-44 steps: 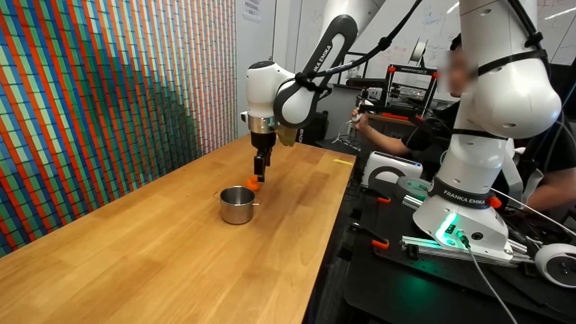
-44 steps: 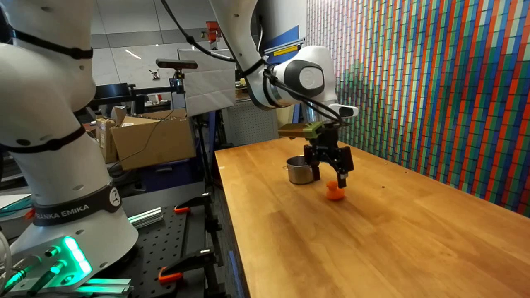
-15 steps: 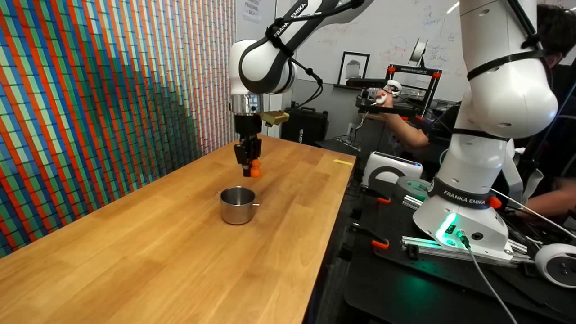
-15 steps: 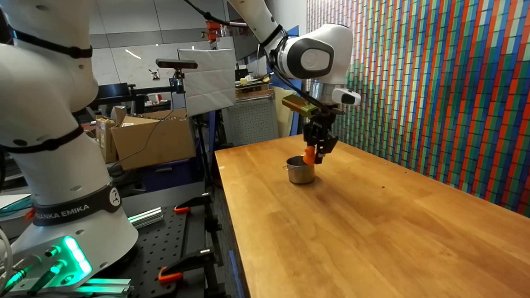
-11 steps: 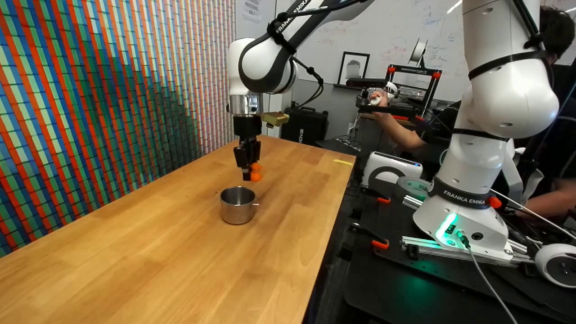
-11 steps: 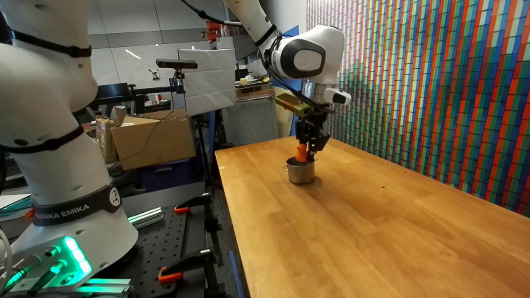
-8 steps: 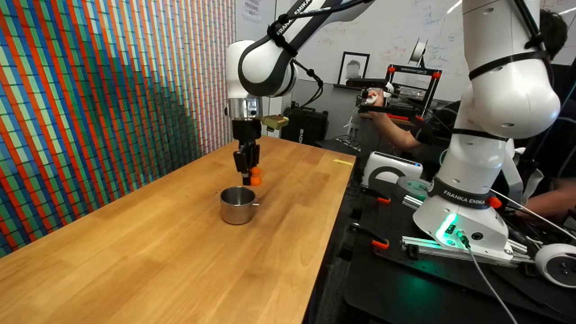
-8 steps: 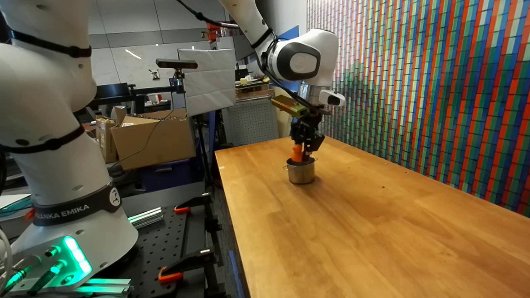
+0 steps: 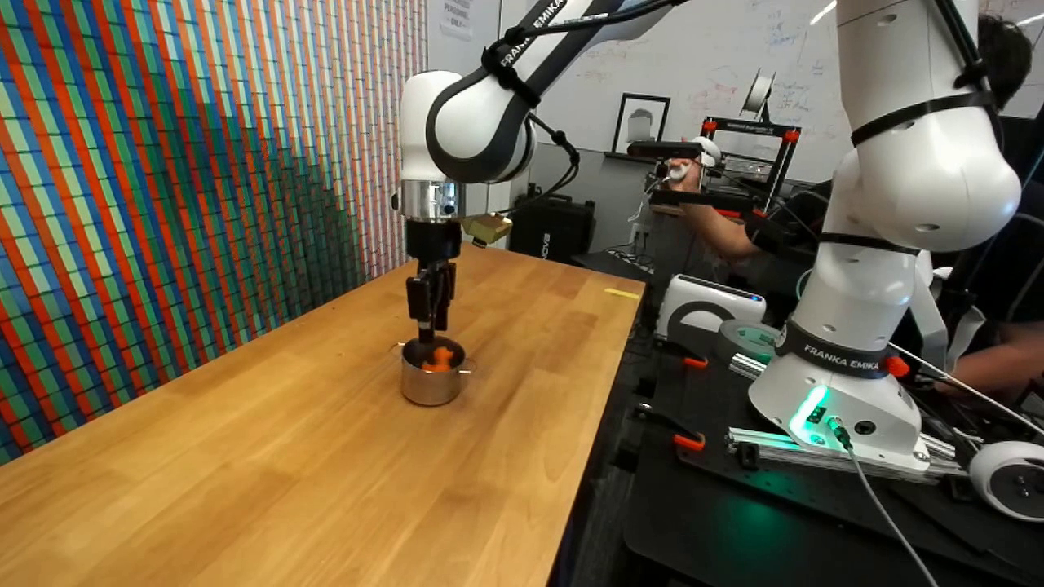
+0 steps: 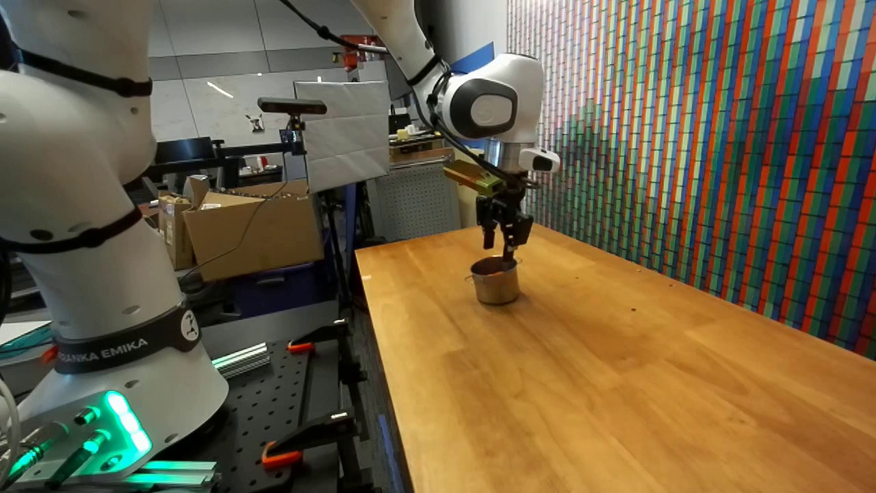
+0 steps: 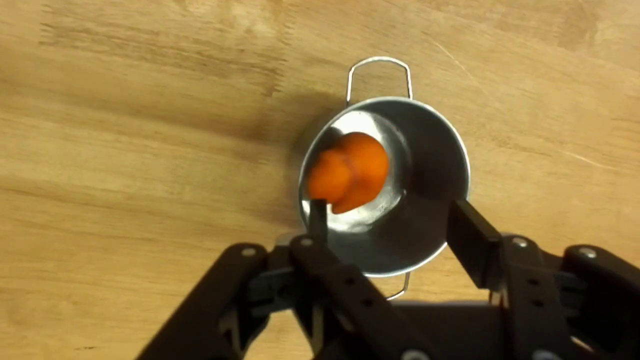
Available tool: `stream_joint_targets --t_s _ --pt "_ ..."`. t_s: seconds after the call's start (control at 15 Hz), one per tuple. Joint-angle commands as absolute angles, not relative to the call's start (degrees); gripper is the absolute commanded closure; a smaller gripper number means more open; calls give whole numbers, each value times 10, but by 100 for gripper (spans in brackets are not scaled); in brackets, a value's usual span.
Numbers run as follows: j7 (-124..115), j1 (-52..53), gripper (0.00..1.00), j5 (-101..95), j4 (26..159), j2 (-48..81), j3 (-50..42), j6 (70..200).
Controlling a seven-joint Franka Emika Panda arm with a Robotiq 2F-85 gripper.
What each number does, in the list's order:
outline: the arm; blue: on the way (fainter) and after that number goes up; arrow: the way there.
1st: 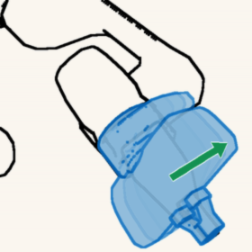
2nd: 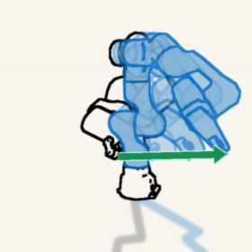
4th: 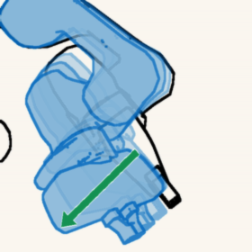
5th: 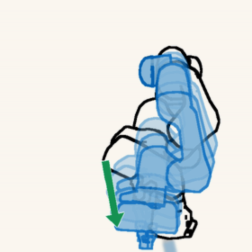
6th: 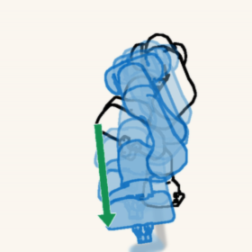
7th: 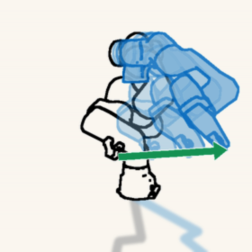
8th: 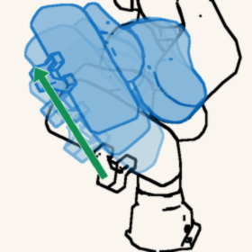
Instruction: Put the orange rubber duck in the pot
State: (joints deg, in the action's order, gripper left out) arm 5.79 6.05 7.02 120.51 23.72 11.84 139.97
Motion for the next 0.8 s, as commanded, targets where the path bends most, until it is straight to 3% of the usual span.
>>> stream_joint_targets --t_s 0.0,0.13,0.73 --pt "68 63 4 41 1208 217 100 1402" --pt "68 61 0 5 1210 197 82 1373" --pt "101 20 0 -141 1207 64 0 1190"
